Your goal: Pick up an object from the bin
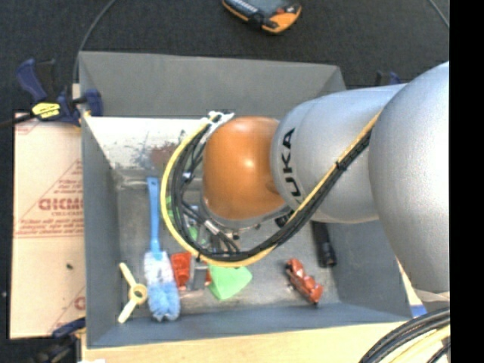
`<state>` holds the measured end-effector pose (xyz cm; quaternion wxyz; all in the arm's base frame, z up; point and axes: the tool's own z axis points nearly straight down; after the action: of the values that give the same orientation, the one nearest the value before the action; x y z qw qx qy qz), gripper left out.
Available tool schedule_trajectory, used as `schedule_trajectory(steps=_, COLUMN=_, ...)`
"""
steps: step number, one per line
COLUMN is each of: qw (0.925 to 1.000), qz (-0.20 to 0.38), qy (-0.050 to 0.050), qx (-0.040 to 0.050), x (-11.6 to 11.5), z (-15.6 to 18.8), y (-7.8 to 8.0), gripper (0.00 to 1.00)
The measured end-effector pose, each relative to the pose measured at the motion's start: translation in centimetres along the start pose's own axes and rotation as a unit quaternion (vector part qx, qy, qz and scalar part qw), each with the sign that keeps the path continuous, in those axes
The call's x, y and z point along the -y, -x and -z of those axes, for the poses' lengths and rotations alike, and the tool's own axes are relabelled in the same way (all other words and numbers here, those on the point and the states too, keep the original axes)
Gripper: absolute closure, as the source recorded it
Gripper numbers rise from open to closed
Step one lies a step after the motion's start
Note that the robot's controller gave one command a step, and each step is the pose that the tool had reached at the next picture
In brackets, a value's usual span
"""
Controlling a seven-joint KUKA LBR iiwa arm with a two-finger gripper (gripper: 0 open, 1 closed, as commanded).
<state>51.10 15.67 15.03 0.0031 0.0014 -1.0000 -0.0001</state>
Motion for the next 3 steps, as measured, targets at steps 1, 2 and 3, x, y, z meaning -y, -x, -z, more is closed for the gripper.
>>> schedule_trajectory(steps=1, qw=1.0, qz=-0.002, qy=0.001, qx=0.0039, x=0.1, z=0.4, y=0.2, gripper=0.0)
schedule_trajectory(steps=2, qw=0.9922, qz=-0.125, qy=0.002, qx=0.0035, x=1.0, z=-7.7, y=7.1, gripper=0.0)
schedule_trajectory(steps=3, qw=0.9945, qz=-0.105, qy=0.002, qx=0.0069, x=0.4, z=-7.7, y=8.4, gripper=0.0)
